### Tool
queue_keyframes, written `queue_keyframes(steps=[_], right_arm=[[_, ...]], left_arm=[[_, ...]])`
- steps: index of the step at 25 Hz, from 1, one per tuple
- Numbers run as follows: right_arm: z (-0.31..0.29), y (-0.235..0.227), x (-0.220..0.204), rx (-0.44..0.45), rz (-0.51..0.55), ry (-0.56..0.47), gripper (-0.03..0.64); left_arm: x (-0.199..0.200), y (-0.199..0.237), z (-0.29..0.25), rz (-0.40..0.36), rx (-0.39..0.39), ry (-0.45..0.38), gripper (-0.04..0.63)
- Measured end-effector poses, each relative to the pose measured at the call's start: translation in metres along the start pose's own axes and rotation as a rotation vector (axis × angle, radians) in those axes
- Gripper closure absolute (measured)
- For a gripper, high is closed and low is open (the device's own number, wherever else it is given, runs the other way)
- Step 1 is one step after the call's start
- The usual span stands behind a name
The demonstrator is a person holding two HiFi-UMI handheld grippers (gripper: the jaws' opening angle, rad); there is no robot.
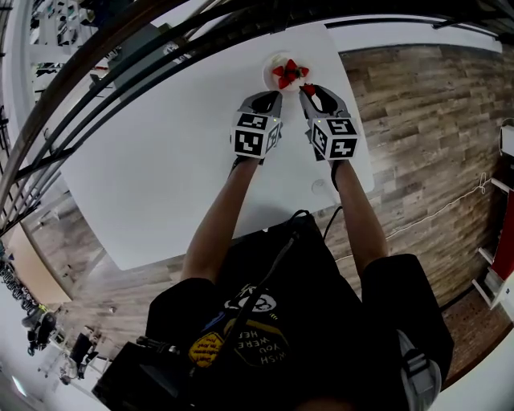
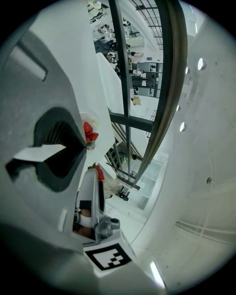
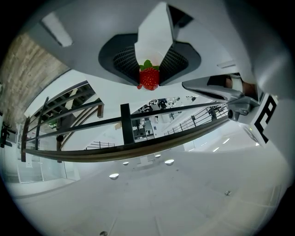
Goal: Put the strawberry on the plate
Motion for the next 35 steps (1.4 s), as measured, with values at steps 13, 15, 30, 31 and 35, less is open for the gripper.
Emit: queue_keyframes(steps=[13, 15, 30, 31, 35], right_arm=[[-0.034, -0.009, -0.019, 0.009, 0.0, 0.057, 0.48], [-0.039, -0.011, -0.02, 0.012, 0.003, 0.065, 0.48], [-0.065, -0.011, -0.041, 0.033, 0.024, 0.132, 0.479], [-0.066, -0.011, -0.042, 0.036, 0.021, 0.134, 0.479], [-0.071, -0.008, -0.045, 0.041, 0.024, 0.147, 0.479]], left_arm=[[-0.011, 0.02, -0.029, 0.023, -0.011, 0.05, 0.593], [-0.012, 0.022, -0.034, 0.036, -0.011, 0.053, 0.594], [-0.011, 0.036, -0.055, 0.043, -0.009, 0.073, 0.593], [-0.011, 0.038, -0.056, 0.044, -0.007, 0.074, 0.594], [-0.01, 0.044, -0.059, 0.044, 0.002, 0.081, 0.593]])
Point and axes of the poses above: the fingertips, and each gripper's own axes: z backward along the fingers, y to its left, x out of its top, the point moved 1 cm from there along z, backward along the fingers, and after that the axes turned 11 degrees about z, right-handed, at the moved point
